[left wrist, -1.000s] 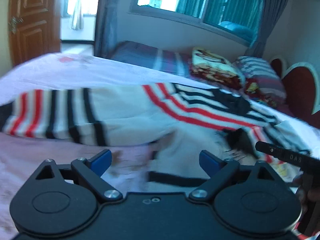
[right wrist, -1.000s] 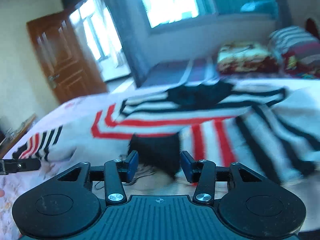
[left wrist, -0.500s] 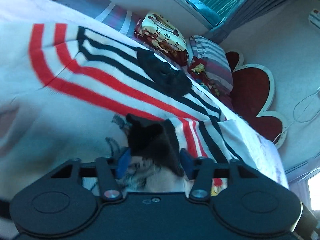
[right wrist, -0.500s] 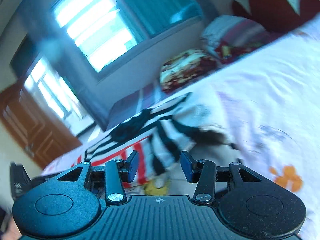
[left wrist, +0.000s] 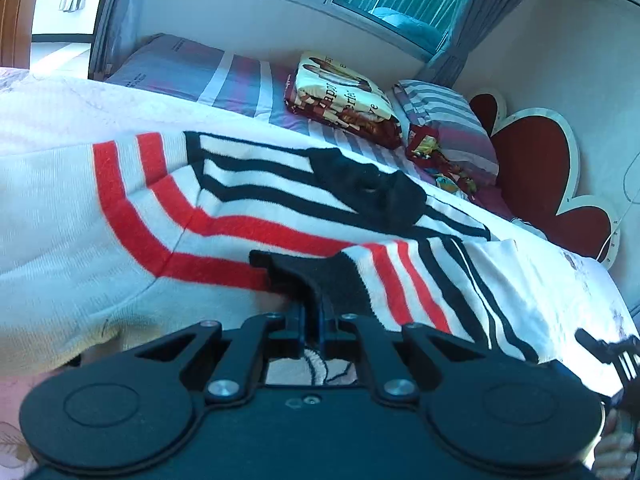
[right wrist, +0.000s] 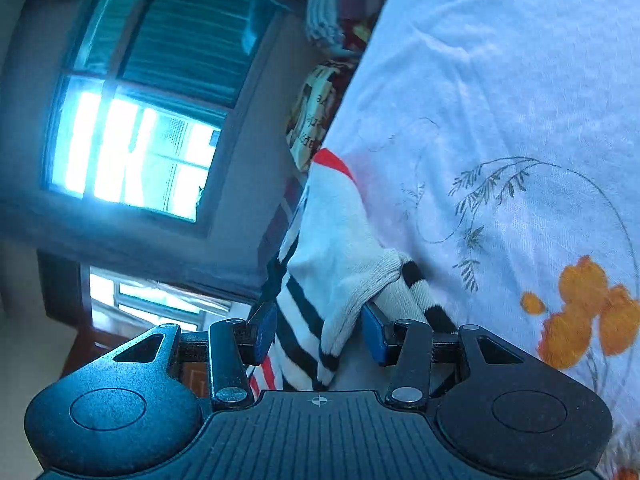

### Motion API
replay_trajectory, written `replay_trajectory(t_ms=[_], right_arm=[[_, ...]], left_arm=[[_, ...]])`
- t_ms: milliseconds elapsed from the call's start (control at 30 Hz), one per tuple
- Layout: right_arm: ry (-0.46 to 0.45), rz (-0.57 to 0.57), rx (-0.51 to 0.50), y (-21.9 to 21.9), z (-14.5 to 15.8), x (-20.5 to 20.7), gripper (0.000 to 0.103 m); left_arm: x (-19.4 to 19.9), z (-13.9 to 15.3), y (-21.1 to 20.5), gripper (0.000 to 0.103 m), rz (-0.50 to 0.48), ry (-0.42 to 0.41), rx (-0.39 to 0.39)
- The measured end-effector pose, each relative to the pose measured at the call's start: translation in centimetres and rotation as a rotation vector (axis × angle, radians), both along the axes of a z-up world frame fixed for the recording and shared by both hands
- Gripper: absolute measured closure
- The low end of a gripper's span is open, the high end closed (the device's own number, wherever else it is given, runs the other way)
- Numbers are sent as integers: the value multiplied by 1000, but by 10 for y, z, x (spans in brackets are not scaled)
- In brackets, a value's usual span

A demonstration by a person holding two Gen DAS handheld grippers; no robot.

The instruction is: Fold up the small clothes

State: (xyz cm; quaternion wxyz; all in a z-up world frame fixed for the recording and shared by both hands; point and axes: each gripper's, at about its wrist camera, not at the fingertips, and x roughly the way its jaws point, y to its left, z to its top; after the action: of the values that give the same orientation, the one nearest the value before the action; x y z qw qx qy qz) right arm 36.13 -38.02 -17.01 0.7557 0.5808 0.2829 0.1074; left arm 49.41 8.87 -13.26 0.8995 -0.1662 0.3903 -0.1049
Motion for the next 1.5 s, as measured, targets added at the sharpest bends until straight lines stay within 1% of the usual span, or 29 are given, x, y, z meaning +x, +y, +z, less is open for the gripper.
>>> replay_trajectory(t_ms=[67,133,233,267,333,400,433,467,500,533,567,600,667,700,733,800,867,933,967,1000,1033,1067,1100,1133,1200,1300,1367,1433,1500], right_arm=[[17,-12,-8,-4,-2,8,57],[36,-9,-49,-6,-1,15,58],[65,18,-192,2,6,22,96],[70,26,-244,3,9,21,96],[44,34,-265,2,16,17,97],[8,35,-318,3,26,11,97],[5,38,-331,7,27,11,97],[22,51,-350,10,23,14,97],[66,72,-388,17,18,17,97],[76,87,-401,19,12,18,98],[67,98,-407,21,13,15,98],[66,127,-421,20,16,14,95],[36,162,-468,16,29,4,79],[-9,150,-529,13,40,-7,78],[-63,143,-603,12,50,-16,78],[-133,170,-692,17,62,-18,78],[-162,229,-756,35,65,1,78],[-197,306,-820,59,61,23,78],[-192,339,-864,71,55,31,78],[-158,371,-914,81,44,41,79],[-131,376,-958,85,31,51,99],[-137,348,-995,81,26,53,103],[-132,357,-977,75,26,53,103],[-131,365,-954,68,29,51,103],[-178,369,-940,63,30,49,103],[-195,342,-895,60,29,74,103],[-208,346,-913,65,32,99,103],[-208,385,-929,72,29,125,103],[-174,355,-1002,72,23,145,103]], left_arm=[[-3,-2,1,98,0,4,5],[-2,-5,1,98,2,12,12],[-3,-6,1,98,7,20,19],[-4,-5,0,98,10,19,21],[-9,2,-1,98,14,-19,23],[-13,10,-7,98,6,-54,58],[-12,10,-11,98,8,-39,82],[-8,5,-15,98,9,3,119],[-4,-2,-20,98,6,46,155],[-5,-6,-22,97,8,32,176],[-7,-4,-27,93,-1,15,224],[-10,0,-31,81,-5,0,273],[-23,11,-32,68,42,-47,369],[-32,18,-30,56,68,-95,403],[-40,26,-28,53,86,-153,415],[-43,37,-37,52,67,-210,413],[-34,38,-62,52,-7,-235,402],[-21,29,-88,53,-71,-225,387],[-16,23,-98,53,-95,-219,391],[-10,14,-107,51,-113,-202,409],[-4,3,-111,52,-118,-162,445],[1,-8,-109,47,-104,-125,465],[-2,-10,-98,46,-92,-142,413],[-3,-9,-91,46,-91,-138,395],[-6,-3,-92,46,-86,-154,440],[-1,0,-103,48,-84,-177,416],[7,-2,-115,48,-95,-179,425],[17,-8,-122,47,-91,-160,442],[24,-12,-122,39,-76,-164,449]])
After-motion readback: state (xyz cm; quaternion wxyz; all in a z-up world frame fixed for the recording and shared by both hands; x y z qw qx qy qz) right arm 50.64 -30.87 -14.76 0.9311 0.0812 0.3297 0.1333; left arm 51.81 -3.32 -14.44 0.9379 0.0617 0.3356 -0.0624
